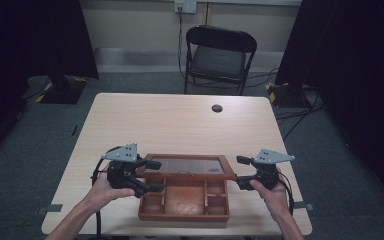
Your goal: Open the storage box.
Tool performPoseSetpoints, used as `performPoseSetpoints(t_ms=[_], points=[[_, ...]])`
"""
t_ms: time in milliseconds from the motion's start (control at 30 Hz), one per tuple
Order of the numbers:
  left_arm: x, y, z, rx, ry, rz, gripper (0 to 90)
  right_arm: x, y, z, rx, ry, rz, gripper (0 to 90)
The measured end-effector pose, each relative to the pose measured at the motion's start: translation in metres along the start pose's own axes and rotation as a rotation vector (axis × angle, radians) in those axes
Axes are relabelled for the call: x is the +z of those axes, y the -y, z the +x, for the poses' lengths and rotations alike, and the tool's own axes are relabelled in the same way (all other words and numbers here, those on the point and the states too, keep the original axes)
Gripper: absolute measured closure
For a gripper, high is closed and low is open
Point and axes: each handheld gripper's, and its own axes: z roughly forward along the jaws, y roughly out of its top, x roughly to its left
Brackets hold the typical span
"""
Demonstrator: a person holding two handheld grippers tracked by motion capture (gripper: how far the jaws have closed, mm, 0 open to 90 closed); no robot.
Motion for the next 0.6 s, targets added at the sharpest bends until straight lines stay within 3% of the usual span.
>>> performPoseSetpoints(t_ms=[167, 267, 600], points=[[-0.003, 0.001, 0.005, -0.016, -0.042, -0.033, 25.1, 0.004, -0.008, 0.0, -0.013, -0.007, -0.011, 28.2], [-0.004, 0.001, 0.006, -0.006, -0.053, -0.039, 26.4, 0.004, -0.01, 0.0, -0.017, -0.007, -0.012, 28.5], [-0.017, 0.004, 0.017, -0.031, -0.131, -0.059, 27.0, 0.005, -0.012, -0.002, -0.009, -0.016, -0.022, 30.9]])
